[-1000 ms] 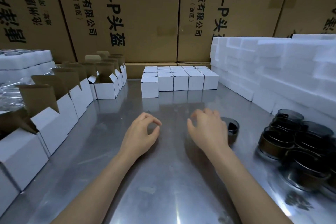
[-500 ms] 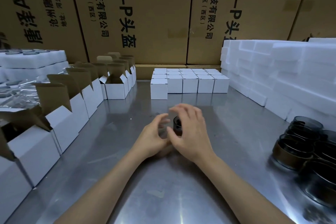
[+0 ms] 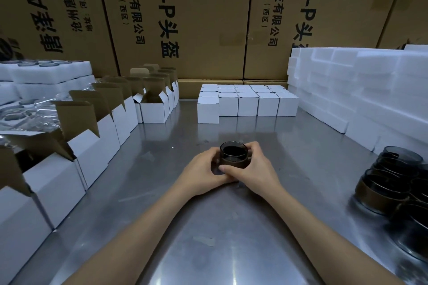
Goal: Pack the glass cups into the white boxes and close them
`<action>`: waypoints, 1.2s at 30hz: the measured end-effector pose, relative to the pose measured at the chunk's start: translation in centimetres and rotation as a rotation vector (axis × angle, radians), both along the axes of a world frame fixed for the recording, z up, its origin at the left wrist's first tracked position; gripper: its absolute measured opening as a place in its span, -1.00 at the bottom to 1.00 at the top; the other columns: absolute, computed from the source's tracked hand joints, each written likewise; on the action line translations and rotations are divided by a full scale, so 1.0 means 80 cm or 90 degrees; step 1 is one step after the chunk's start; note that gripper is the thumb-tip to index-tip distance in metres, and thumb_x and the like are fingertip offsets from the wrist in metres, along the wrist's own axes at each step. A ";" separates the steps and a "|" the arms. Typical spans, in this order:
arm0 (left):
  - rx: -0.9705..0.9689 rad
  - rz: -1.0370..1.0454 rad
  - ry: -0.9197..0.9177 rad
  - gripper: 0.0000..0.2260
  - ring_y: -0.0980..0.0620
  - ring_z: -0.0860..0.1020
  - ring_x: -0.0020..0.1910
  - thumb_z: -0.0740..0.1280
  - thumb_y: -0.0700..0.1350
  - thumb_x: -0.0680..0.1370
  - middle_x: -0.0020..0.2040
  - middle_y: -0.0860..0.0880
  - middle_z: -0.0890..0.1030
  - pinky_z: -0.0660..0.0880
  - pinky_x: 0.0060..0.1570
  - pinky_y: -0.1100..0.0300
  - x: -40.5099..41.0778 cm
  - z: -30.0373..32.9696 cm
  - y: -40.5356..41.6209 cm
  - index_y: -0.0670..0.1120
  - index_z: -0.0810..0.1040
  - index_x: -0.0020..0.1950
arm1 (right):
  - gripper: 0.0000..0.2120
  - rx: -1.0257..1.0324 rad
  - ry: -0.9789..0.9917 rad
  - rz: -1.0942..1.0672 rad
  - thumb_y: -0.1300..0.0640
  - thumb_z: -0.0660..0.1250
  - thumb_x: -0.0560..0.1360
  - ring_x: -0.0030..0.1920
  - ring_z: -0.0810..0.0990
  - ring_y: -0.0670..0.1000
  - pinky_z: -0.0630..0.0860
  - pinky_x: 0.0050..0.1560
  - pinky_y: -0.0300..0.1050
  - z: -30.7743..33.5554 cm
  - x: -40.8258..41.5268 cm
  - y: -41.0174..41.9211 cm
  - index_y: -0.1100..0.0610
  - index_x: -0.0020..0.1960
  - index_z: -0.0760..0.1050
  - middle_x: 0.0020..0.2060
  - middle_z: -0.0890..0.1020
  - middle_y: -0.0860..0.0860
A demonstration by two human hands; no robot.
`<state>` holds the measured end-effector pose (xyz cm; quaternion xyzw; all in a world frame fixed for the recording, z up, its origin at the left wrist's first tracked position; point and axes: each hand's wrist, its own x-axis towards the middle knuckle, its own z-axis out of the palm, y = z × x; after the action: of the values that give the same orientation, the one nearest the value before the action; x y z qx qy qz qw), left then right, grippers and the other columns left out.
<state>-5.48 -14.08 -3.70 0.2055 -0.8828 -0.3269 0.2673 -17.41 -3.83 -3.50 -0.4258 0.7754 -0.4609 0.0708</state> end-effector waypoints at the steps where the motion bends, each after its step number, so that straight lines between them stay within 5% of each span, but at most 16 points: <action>1: -0.013 0.008 0.010 -0.49 0.14 0.58 0.06 0.51 0.11 0.30 0.06 0.12 0.62 0.52 0.11 0.04 0.001 -0.001 -0.001 0.04 0.49 0.20 | -0.41 -0.026 -0.001 0.013 -0.14 0.57 0.22 0.10 0.54 -0.05 0.49 0.06 -0.08 0.000 0.001 0.001 -0.10 0.09 0.30 -0.03 0.52 -0.20; 10: -0.173 0.081 0.194 -0.37 0.15 0.47 0.19 0.54 -0.09 0.33 0.24 0.11 0.50 0.44 0.10 0.24 0.003 0.009 0.006 -0.02 0.37 0.34 | -0.27 -0.288 0.171 0.071 0.19 0.52 0.27 0.24 0.42 -0.13 0.27 0.14 -0.51 0.003 0.013 -0.003 -0.20 0.30 0.28 0.16 0.42 -0.36; 17: -0.195 0.073 0.192 -0.35 0.18 0.44 0.15 0.54 -0.12 0.31 0.24 0.11 0.46 0.33 -0.01 0.47 0.003 0.006 0.005 -0.04 0.35 0.33 | -0.24 -0.294 0.201 0.088 0.23 0.50 0.30 0.27 0.37 -0.15 0.22 0.14 -0.56 0.001 0.016 -0.004 -0.24 0.31 0.22 0.21 0.32 -0.49; 21: -0.197 0.069 0.193 -0.38 0.17 0.46 0.16 0.53 -0.12 0.32 0.22 0.11 0.48 0.40 0.05 0.33 0.003 0.007 0.004 -0.03 0.38 0.32 | -0.28 -0.272 0.179 0.095 0.18 0.51 0.29 0.23 0.39 -0.14 0.28 0.12 -0.51 0.001 0.014 -0.003 -0.21 0.29 0.25 0.15 0.39 -0.42; 24: -0.197 0.042 0.194 -0.41 0.17 0.48 0.13 0.52 -0.07 0.35 0.19 0.09 0.50 0.47 0.09 0.18 0.005 0.008 0.005 -0.03 0.40 0.34 | -0.40 -0.245 0.071 0.085 0.06 0.57 0.27 0.11 0.50 -0.18 0.41 0.07 -0.38 0.005 0.011 0.000 -0.09 0.20 0.36 0.06 0.53 -0.27; 27: -0.202 0.006 0.187 -0.33 0.21 0.48 0.04 0.53 0.09 0.35 0.12 0.12 0.50 0.46 0.07 0.29 0.006 0.012 0.009 -0.01 0.38 0.39 | -0.56 -0.301 -0.183 0.084 -0.08 0.55 0.26 -0.04 0.61 -0.15 0.50 -0.10 -0.30 0.017 0.012 0.002 0.00 0.05 0.48 -0.04 0.64 -0.12; 32: -0.260 0.009 0.180 -0.26 0.20 0.40 -0.12 0.49 0.19 0.36 0.00 0.10 0.47 0.41 -0.04 0.32 0.005 0.016 0.020 -0.03 0.34 0.45 | -0.36 -0.178 -0.620 0.096 -0.43 0.25 0.29 -0.46 0.56 -0.06 0.37 -0.54 -0.28 0.041 0.011 0.002 0.11 -0.02 0.59 -0.26 0.64 0.06; 36: -0.264 0.016 0.191 -0.31 0.20 0.38 -0.15 0.47 0.20 0.37 -0.09 0.11 0.43 0.42 -0.08 0.28 0.006 0.018 0.023 -0.05 0.40 0.41 | -0.35 -0.137 -0.748 0.135 -0.43 0.15 0.41 -0.50 0.51 -0.03 0.36 -0.54 -0.29 0.041 0.006 0.009 0.17 -0.08 0.58 -0.34 0.60 0.10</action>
<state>-5.01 -12.24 -2.28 0.1067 -0.8789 -0.1622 0.4356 -16.92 -3.14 -0.23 -0.1799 0.5090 -0.6850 0.4892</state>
